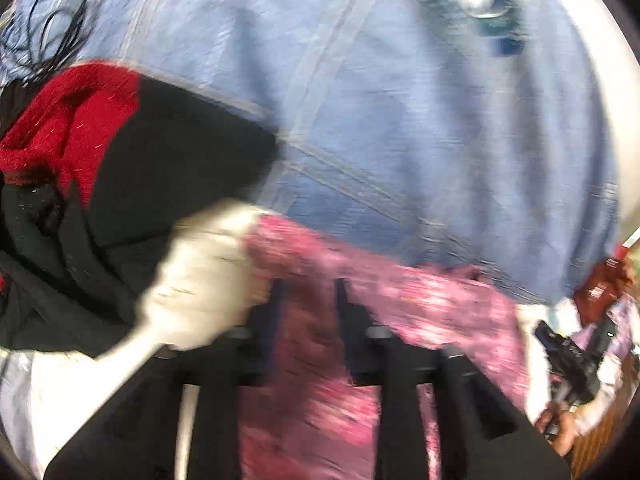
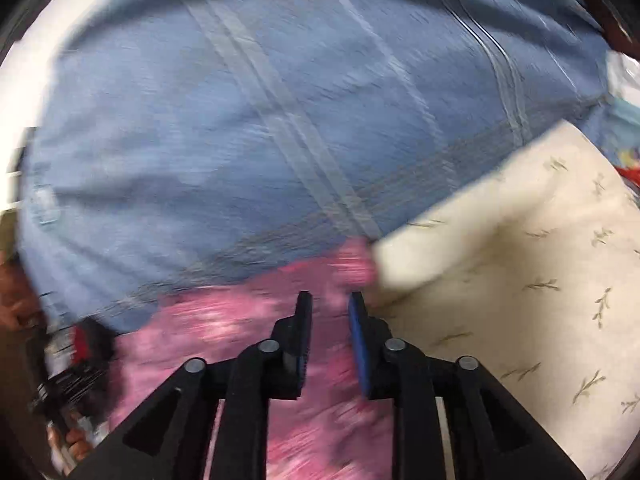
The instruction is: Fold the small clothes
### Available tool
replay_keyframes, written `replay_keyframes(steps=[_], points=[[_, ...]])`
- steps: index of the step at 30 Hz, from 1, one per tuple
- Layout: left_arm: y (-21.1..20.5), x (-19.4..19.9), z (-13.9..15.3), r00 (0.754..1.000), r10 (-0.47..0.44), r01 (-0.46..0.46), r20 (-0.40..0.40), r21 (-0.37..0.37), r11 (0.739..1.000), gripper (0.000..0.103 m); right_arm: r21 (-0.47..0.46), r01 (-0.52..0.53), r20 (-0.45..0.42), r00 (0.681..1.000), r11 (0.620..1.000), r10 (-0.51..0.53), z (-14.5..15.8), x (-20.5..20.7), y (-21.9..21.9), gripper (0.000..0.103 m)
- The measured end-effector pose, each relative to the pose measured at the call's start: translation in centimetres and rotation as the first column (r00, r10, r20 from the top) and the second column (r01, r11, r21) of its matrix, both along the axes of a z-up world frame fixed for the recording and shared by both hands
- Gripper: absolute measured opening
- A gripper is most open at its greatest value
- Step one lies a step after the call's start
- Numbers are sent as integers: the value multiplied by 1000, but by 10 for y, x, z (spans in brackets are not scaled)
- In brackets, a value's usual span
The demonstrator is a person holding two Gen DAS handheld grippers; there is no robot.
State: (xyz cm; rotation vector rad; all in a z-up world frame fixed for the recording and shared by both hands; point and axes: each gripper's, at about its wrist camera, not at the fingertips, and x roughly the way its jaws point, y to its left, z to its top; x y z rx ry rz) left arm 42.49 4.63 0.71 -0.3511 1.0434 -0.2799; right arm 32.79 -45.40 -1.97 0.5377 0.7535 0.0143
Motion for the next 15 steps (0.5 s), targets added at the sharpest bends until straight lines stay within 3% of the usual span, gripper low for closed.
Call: replay_keyframes(steps=[1, 2, 5, 6, 7, 8, 9, 10, 13, 15], points=[[-8, -4, 1, 1000, -18, 18, -1, 6, 1000, 62, 1, -30, 22, 999, 1000, 30, 5, -5, 6, 36], [-16, -7, 0, 999, -34, 34, -6, 16, 999, 62, -11, -62, 32, 998, 998, 62, 7, -11, 15, 40], [-42, -7, -30, 992, -85, 91, -96, 64, 994, 62, -22, -106, 5, 994, 994, 106, -4, -15, 30, 39], [-48, -9, -47, 985, -84, 100, -152, 97, 990, 61, -58, -102, -48, 994, 993, 99, -18, -15, 34, 38], [-51, -12, -59, 983, -92, 112, -161, 119, 987, 61, -81, -97, -95, 991, 992, 89, -29, -10, 35, 38], [-57, -19, -56, 990, -109, 124, -94, 173, 977, 61, -77, -108, -142, 985, 991, 96, -47, -8, 33, 37], [-62, -21, -54, 988, -123, 140, -92, 209, 968, 61, -94, -98, -87, 992, 991, 90, -45, -14, 33, 36], [-63, -24, -53, 987, -127, 147, -103, 223, 964, 61, -110, -107, -101, 990, 988, 96, -44, -14, 33, 36], [-47, -32, -40, 980, -124, 142, -154, 112, 984, 61, -105, -101, -111, 990, 989, 90, -31, -21, 36, 40], [-26, -49, -28, 981, -118, 125, -154, 32, 992, 61, -40, -106, -41, 994, 994, 105, -15, -42, 37, 41]])
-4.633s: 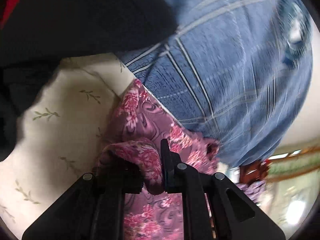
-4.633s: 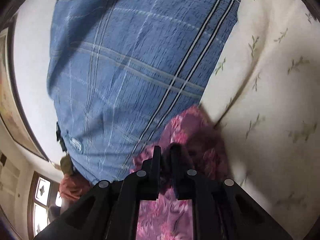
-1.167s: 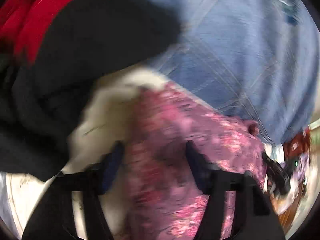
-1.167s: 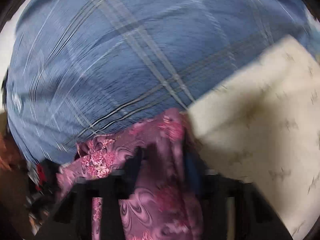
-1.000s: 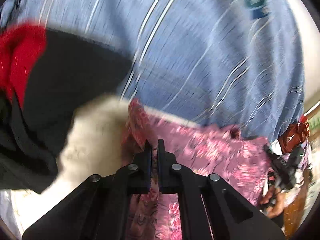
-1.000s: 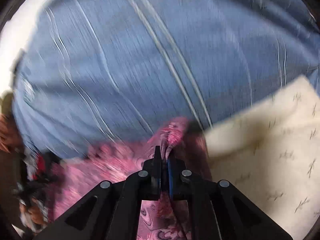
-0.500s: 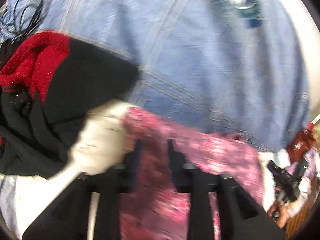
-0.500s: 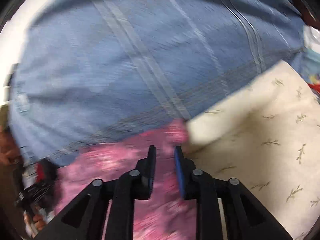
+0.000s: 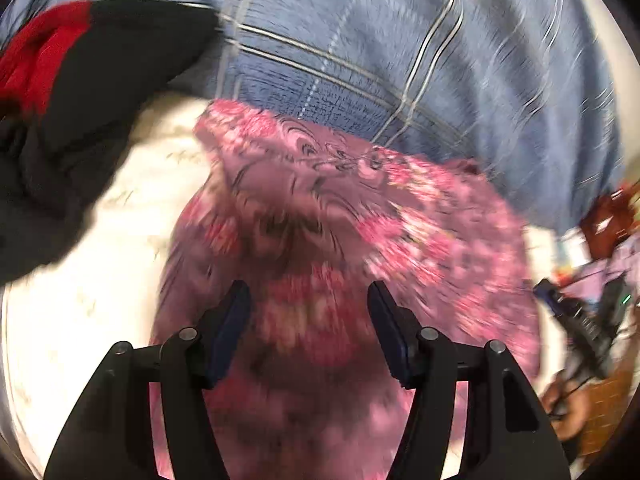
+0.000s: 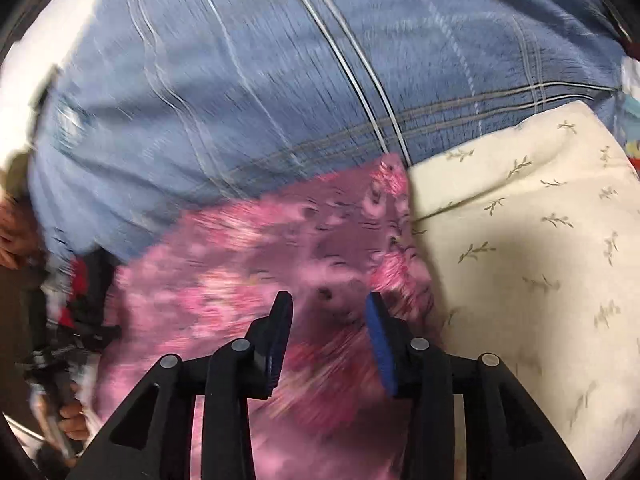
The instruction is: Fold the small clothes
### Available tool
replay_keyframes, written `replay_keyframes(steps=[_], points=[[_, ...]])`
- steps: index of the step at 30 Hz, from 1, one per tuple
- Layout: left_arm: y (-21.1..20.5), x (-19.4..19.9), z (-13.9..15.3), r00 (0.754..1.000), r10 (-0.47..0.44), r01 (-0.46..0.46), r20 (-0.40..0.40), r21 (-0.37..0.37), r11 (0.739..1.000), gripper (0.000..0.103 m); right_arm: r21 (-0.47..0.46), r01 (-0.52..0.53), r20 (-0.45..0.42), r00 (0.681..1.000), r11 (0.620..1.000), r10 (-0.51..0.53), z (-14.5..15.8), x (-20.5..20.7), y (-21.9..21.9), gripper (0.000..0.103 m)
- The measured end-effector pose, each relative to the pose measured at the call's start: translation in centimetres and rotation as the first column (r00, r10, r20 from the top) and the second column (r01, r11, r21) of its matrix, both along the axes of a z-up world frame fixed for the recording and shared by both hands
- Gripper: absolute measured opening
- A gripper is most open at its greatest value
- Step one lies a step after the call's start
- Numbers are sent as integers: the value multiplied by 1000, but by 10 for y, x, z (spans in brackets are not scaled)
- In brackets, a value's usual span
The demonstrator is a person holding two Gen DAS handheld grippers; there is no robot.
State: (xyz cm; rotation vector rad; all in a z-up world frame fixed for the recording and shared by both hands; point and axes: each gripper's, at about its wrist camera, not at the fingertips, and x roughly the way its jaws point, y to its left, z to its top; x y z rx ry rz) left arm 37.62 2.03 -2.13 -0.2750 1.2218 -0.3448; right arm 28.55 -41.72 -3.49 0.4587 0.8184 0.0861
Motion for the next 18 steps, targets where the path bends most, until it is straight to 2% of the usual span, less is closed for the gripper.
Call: replay_keyframes(steps=[2, 3, 5, 8, 10, 12, 14, 16, 18], points=[[11, -20, 5, 1000, 2, -1, 11, -13, 1000, 61, 28, -29, 46, 999, 999, 28, 10, -22, 2, 42], [17, -30, -1, 1000, -2, 2, 6, -15, 1000, 61, 30, -41, 54, 998, 999, 39, 10, -37, 5, 44], [19, -50, -12, 1000, -14, 14, 4, -21, 1000, 61, 30, -50, 37, 998, 998, 49, 0, -59, 4, 44], [8, -67, -2, 995, -37, 32, 88, 61, 998, 61, -12, -40, -32, 999, 999, 39, -23, -70, 8, 41], [-5, -66, -1, 994, -54, 43, 90, 121, 992, 62, -72, -46, 5, 999, 996, 47, -27, -78, 18, 41], [-6, -64, 2, 997, -54, 45, 61, 143, 989, 62, -148, -47, -32, 999, 988, 43, -20, -78, 22, 41], [9, -62, 11, 999, -28, 25, 25, 97, 995, 61, -148, -47, -61, 997, 988, 38, -9, -85, 26, 43], [36, -72, 25, 1000, 19, -19, 12, 6, 1000, 61, -104, -47, -34, 998, 993, 44, 1, -96, 23, 44], [66, -83, 34, 996, 88, -88, -1, -65, 994, 62, -81, -29, -12, 1000, 996, 28, 6, -110, 19, 50]])
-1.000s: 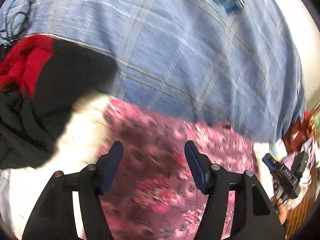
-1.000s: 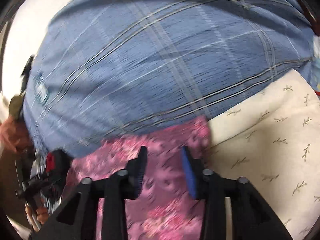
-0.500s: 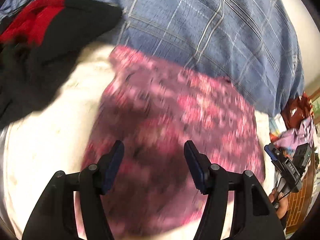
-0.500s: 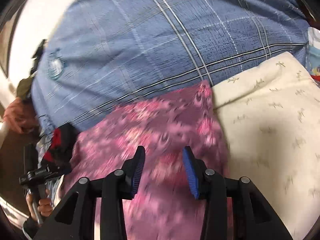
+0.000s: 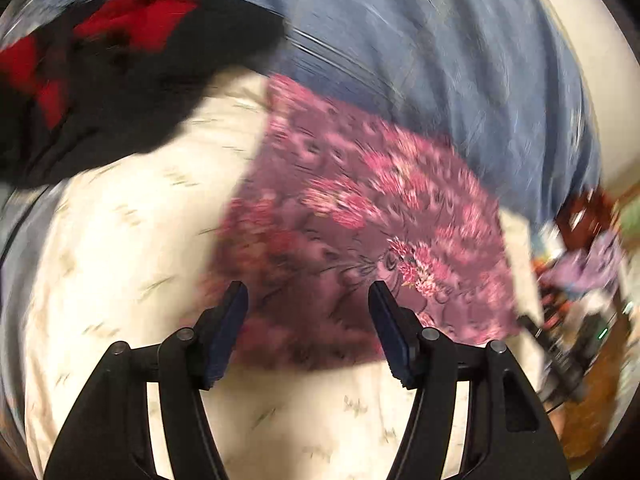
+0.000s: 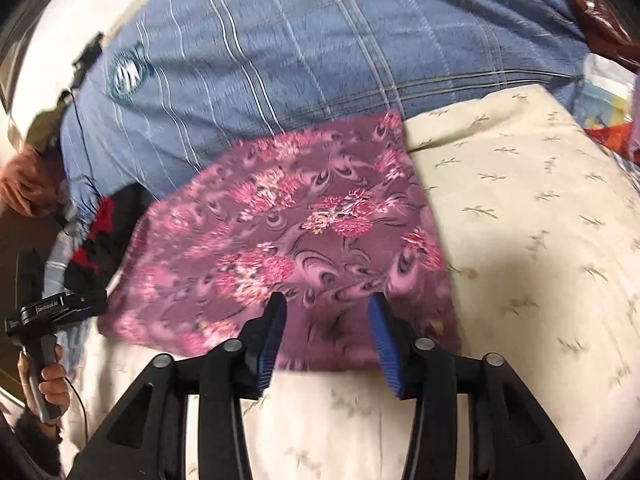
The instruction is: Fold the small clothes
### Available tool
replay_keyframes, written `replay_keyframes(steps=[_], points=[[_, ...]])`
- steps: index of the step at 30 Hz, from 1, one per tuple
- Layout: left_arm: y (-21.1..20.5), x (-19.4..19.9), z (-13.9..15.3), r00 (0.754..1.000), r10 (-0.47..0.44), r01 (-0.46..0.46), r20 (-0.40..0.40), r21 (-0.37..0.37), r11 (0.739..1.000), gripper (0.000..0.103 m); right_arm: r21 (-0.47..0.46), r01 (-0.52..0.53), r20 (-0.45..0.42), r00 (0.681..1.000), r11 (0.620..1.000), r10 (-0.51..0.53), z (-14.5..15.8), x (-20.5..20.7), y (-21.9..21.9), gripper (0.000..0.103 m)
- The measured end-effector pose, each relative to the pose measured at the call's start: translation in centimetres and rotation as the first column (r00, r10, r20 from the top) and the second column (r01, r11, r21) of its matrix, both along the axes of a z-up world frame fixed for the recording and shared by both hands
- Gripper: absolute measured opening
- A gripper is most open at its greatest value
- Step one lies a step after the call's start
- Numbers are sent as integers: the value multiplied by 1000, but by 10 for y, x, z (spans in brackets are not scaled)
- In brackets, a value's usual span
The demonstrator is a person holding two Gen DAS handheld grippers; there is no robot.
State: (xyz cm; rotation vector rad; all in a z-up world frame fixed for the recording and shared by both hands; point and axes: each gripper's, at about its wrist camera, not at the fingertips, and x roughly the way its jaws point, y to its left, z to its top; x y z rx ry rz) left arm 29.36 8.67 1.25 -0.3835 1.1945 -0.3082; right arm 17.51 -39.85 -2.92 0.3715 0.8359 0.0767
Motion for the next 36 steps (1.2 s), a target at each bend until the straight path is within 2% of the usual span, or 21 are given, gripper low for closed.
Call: replay_keyframes(steps=[2, 4, 6, 9, 11, 14, 16, 17, 19, 20, 22, 25, 26, 27, 29, 31, 35, 36], points=[[26, -12, 1, 997, 63, -66, -33, -92, 994, 62, 52, 32, -4, 999, 998, -32, 0, -9, -10, 57], [41, -25, -10, 990, 97, -118, -103, -229, 966, 64, 141, 62, -20, 998, 988, -60, -7, -15, -18, 58], [39, -36, -21, 984, 98, -139, -148, -295, 945, 64, 231, 90, -50, 995, 969, -81, -18, -22, -24, 58], [24, -41, -39, 978, 75, -142, -195, -357, 923, 64, 286, 122, -99, 990, 950, -98, -35, -23, -22, 58], [14, -35, -52, 970, 79, -162, -228, -373, 913, 64, 321, 145, -82, 989, 936, -126, -38, -25, -23, 61], [14, -24, -60, 963, 125, -219, -238, -428, 877, 69, 408, 191, -71, 982, 893, -177, -42, -20, -29, 67], [17, -15, -60, 954, 162, -263, -253, -446, 856, 69, 429, 210, -67, 977, 879, -200, -44, -12, -30, 67], [18, -11, -60, 952, 171, -273, -256, -445, 853, 69, 427, 221, -74, 975, 877, -210, -43, -9, -30, 67], [17, -3, -57, 955, 169, -261, -245, -416, 871, 69, 395, 243, -98, 970, 886, -223, -39, -6, -26, 66], [16, 0, -56, 957, 159, -249, -244, -405, 879, 69, 356, 243, -118, 970, 902, -214, -35, -6, -20, 67], [18, 2, -56, 962, 128, -220, -241, -409, 886, 69, 302, 190, -103, 981, 934, -166, -25, -12, -3, 67], [28, 1, -59, 964, 91, -194, -249, -427, 883, 69, 156, 7, -21, 1000, 988, -3, -4, -15, 46, 67], [31, -1, -59, 965, 83, -188, -250, -432, 882, 69, 105, -53, -5, 999, 993, 54, 0, -13, 63, 69], [35, -4, -58, 966, 76, -180, -247, -433, 883, 69, 10, -153, 9, 988, 988, 152, 5, -8, 95, 70], [42, -8, -54, 970, 63, -164, -234, -438, 884, 69, -108, -257, 22, 965, 960, 261, 7, -1, 138, 70], [52, -12, -48, 975, 44, -138, -218, -436, 890, 69, -232, -369, 27, 922, 900, 386, 4, 5, 192, 70], [69, -5, -35, 982, 30, -104, -185, -406, 908, 69, -370, -483, 3, 853, 793, 521, -5, 18, 267, 73], [73, 2, -33, 983, 32, -101, -179, -388, 916, 69, -426, -496, -13, 839, 757, 543, -10, 22, 289, 73]])
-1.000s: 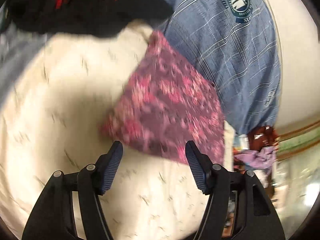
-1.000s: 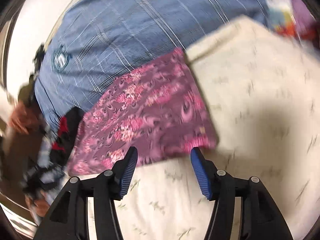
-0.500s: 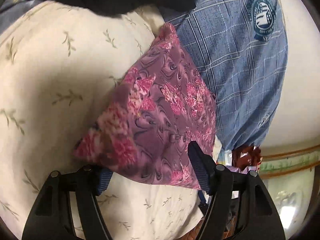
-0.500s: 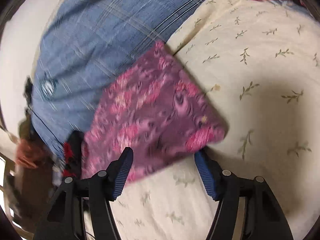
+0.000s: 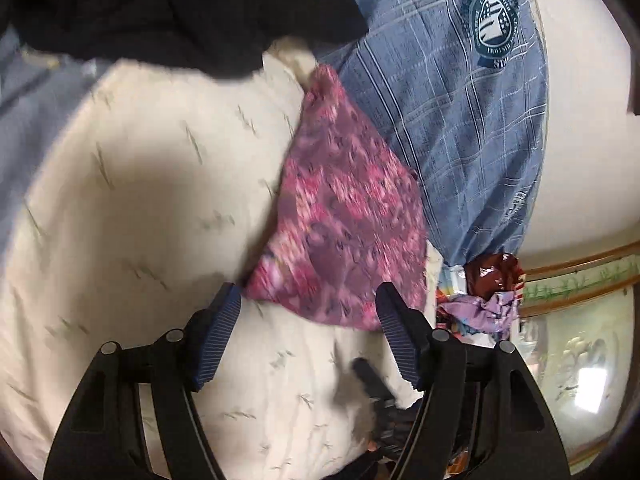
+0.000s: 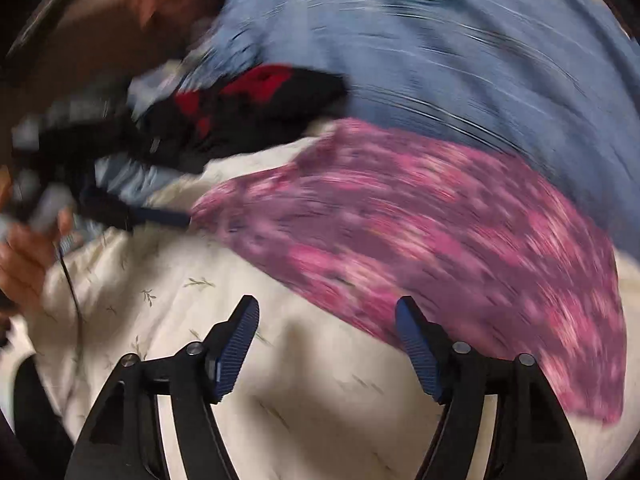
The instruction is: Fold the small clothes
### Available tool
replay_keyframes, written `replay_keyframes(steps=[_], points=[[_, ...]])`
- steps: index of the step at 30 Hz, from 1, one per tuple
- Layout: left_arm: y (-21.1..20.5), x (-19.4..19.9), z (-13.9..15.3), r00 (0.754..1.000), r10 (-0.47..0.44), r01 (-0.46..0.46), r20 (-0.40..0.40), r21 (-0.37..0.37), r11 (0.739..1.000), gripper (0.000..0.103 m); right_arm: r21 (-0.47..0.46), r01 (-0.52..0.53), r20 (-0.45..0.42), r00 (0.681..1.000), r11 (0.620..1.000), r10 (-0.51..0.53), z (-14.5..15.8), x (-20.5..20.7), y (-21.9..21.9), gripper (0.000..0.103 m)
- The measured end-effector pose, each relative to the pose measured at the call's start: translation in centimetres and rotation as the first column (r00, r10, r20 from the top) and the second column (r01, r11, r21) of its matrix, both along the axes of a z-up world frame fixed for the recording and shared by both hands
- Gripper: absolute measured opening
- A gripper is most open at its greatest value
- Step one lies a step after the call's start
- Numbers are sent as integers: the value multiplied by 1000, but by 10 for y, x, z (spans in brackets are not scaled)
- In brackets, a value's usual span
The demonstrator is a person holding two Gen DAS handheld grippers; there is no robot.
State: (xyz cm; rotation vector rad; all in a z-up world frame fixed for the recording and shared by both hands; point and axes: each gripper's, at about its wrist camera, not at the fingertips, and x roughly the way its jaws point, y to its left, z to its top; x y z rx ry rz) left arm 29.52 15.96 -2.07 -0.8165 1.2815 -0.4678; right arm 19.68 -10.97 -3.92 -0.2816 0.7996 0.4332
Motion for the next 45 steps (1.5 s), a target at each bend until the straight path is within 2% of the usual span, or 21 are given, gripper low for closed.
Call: replay_keyframes(steps=[3, 6, 9, 11, 13, 17, 20, 22, 24, 25, 26, 27, 28, 31, 34, 36, 38, 41, 45], points=[[3, 25, -2, 1000, -13, 14, -12, 41, 999, 79, -134, -46, 37, 998, 990, 52, -14, 8, 41, 75], [-6, 58, -12, 997, -56, 58, -46, 42, 997, 79, -280, -54, 84, 993, 959, 81, -29, 15, 70, 78], [-24, 94, -20, 994, -77, 82, -79, 63, 995, 79, -344, -11, 169, 983, 939, 74, -33, 20, 83, 83], [-40, 113, -24, 988, -120, 127, -93, 65, 990, 80, -349, 20, 190, 980, 937, 50, -33, 26, 83, 81], [-62, 133, -27, 981, -168, 178, -100, 106, 978, 80, -342, 30, 195, 980, 939, 39, -33, 31, 81, 81], [-97, 162, -37, 962, -239, 258, -131, 155, 954, 80, -353, 17, 217, 974, 935, 65, -32, 31, 80, 81], [-119, 175, -39, 948, -291, 313, -132, 203, 928, 80, -358, 5, 228, 970, 934, 83, -33, 34, 79, 81], [-131, 181, -37, 940, -314, 338, -134, 244, 909, 75, -350, -3, 229, 970, 937, 88, -33, 36, 79, 80], [-138, 185, -39, 934, -323, 356, -153, 306, 883, 40, -346, -13, 231, 968, 938, 98, -33, 38, 79, 68], [-139, 186, -40, 934, -319, 356, -161, 338, 872, 34, -347, -18, 235, 966, 938, 106, -33, 40, 80, 45], [-138, 186, -39, 937, -311, 349, -161, 350, 869, 24, -355, -17, 237, 966, 935, 107, -34, 42, 81, 19], [-136, 185, -37, 941, -298, 336, -159, 347, 876, 18, -360, -10, 239, 966, 933, 103, -34, 45, 80, 12], [-136, 182, -33, 945, -292, 326, -147, 345, 880, 17, -341, -11, 239, 966, 940, 98, -32, 48, 77, 11], [-140, 172, -7, 956, -286, 292, -70, 364, 884, 16, -196, 7, 259, 965, 981, 45, -11, 45, 54, 9], [-153, 162, 25, 956, -292, 275, -8, 364, 890, 15, -74, 38, 273, 962, 997, -17, 10, 36, 27, 7], [-171, 158, 52, 955, -294, 265, 39, 338, 903, 11, 36, 79, 267, 960, 996, -86, 26, 30, -1, 6], [-195, 154, 70, 950, -306, 269, 64, 327, 906, 11, 143, 127, 250, 955, 982, -160, 38, 24, -31, 6], [-242, 146, 90, 933, -344, 291, 104, 344, 893, 11, 309, 213, 191, 941, 927, -280, 48, 13, -88, 6], [-313, 136, 80, 905, -417, 358, 90, 370, 857, 11, 448, 318, 82, 916, 836, -392, 40, 1, -153, 6]])
